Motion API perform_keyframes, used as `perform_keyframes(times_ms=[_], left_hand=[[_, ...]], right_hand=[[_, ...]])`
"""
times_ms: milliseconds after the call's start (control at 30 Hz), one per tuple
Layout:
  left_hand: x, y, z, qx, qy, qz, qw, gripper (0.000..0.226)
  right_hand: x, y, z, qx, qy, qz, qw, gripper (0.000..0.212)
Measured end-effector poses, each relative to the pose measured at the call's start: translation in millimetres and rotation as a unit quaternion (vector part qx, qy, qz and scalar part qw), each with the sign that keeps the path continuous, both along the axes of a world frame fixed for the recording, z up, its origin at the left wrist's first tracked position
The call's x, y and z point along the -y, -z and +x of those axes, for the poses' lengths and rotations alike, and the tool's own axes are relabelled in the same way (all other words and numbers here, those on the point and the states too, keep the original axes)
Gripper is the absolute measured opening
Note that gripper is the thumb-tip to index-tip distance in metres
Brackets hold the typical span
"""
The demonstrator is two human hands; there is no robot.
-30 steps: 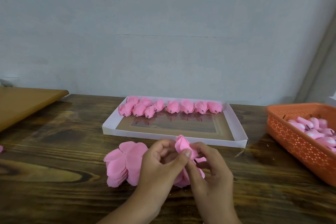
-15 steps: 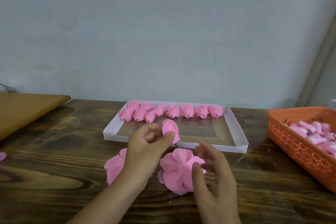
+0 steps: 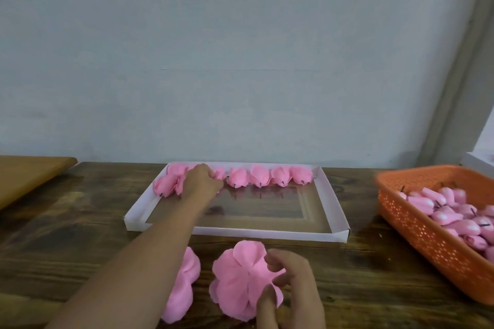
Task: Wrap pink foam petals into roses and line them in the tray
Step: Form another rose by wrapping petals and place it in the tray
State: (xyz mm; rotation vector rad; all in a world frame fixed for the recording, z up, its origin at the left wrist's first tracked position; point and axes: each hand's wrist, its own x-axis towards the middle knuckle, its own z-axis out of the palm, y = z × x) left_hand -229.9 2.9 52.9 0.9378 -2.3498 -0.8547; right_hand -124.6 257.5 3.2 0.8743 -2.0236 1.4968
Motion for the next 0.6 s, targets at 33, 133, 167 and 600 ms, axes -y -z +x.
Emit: perform_keyframes(times_ms=[33,133,167,600], left_hand=[[3,3,-5,0.024,-0.009,-0.025,0.999,0.013],[6,12,-16,0.083,-0.016,-0.093,0.992,0.013],[7,16,-20,0.093,-0.006,-0.113,0.989,0.014],[-3,25,-16,0.150,-0.007,-0.251,0.956,0.020]], right_hand=[[0,0,-1,0.001,-0.007,0.009,1.000,0.080],[0,-4,-1,-0.010,-0.003,0.027,1.000,0.088],[1,-4,-2,-0.014,-0.007,0.034,0.999,0.086],[4,-2,-8,-0.013,-0.004,0.003,1.000,0.070]])
